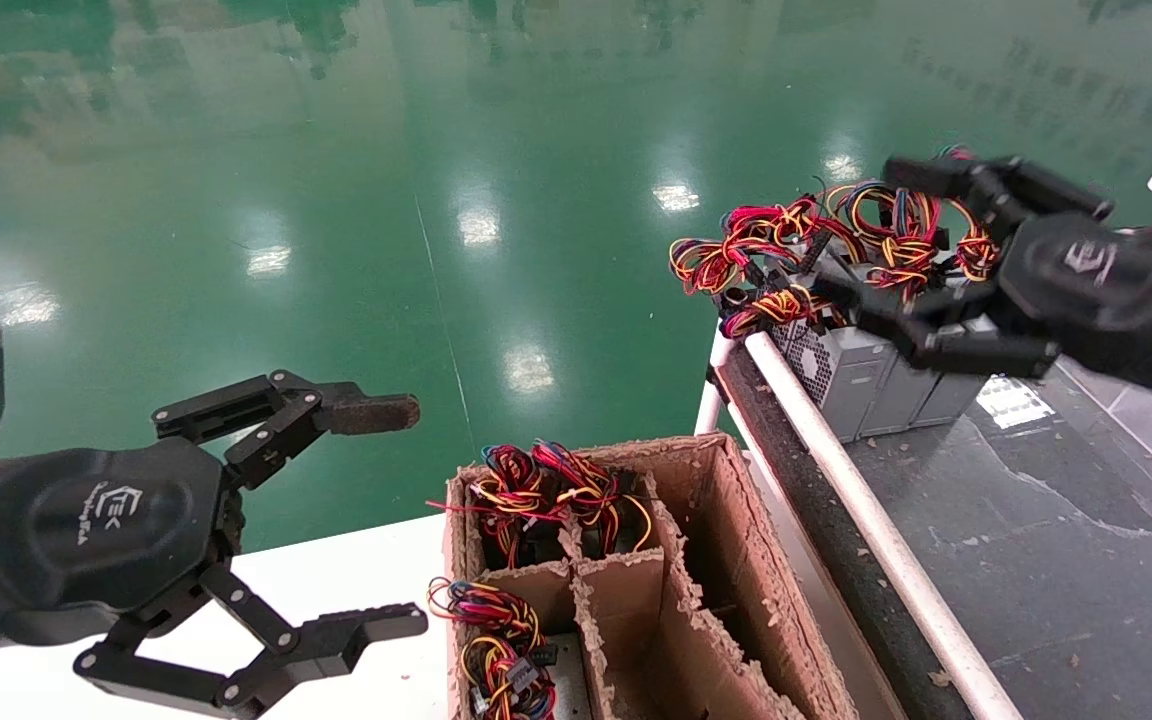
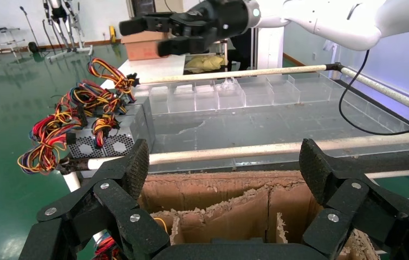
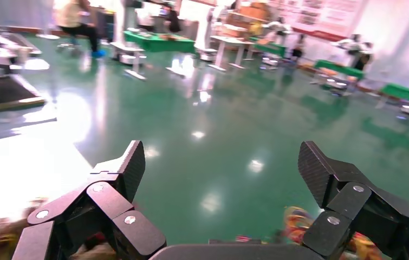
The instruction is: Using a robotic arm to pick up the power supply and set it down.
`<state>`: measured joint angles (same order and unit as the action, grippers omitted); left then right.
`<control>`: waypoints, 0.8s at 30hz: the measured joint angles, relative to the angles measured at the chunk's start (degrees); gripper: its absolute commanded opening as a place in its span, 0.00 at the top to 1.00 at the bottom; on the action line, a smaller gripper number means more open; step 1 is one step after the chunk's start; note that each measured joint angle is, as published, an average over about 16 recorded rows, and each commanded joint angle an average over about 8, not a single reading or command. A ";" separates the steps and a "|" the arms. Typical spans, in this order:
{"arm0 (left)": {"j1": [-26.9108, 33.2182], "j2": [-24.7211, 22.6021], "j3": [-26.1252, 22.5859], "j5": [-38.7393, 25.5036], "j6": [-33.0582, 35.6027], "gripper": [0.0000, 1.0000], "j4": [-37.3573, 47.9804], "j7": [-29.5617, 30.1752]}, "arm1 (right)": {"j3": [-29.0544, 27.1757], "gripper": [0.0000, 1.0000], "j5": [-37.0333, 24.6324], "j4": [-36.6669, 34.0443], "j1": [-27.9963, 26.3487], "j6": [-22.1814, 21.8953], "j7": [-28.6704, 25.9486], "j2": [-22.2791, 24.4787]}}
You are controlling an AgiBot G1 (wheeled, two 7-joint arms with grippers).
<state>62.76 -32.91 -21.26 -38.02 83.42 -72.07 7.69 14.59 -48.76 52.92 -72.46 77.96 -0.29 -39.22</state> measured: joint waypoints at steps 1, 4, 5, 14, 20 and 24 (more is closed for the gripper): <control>0.00 0.00 0.00 0.00 0.00 0.00 0.00 0.00 | 0.08 0.00 0.37 1.11 0.59 0.42 -0.56 0.23; 0.00 0.00 0.00 0.00 0.00 0.00 0.00 0.00 | 0.31 0.00 1.50 4.49 2.37 1.68 -2.27 0.91; 0.00 0.00 0.00 0.00 0.00 0.00 0.00 0.00 | 0.39 0.00 1.88 5.62 2.96 2.10 -2.84 1.14; 0.00 0.00 0.00 0.00 0.00 0.00 0.00 0.00 | 1.05 0.00 5.10 15.28 8.06 5.72 -7.73 3.10; -0.01 0.00 0.00 0.01 -0.01 0.00 0.01 -0.01 | 1.37 0.00 6.71 20.03 10.58 7.51 -9.98 4.07; -0.01 0.00 0.00 0.01 -0.02 0.00 0.01 -0.01 | 1.49 0.00 7.29 21.62 11.43 8.11 -10.71 4.41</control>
<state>62.76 -32.91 -21.26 -38.01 83.41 -72.05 7.69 16.08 -41.47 74.54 -61.03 86.06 -11.00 -34.81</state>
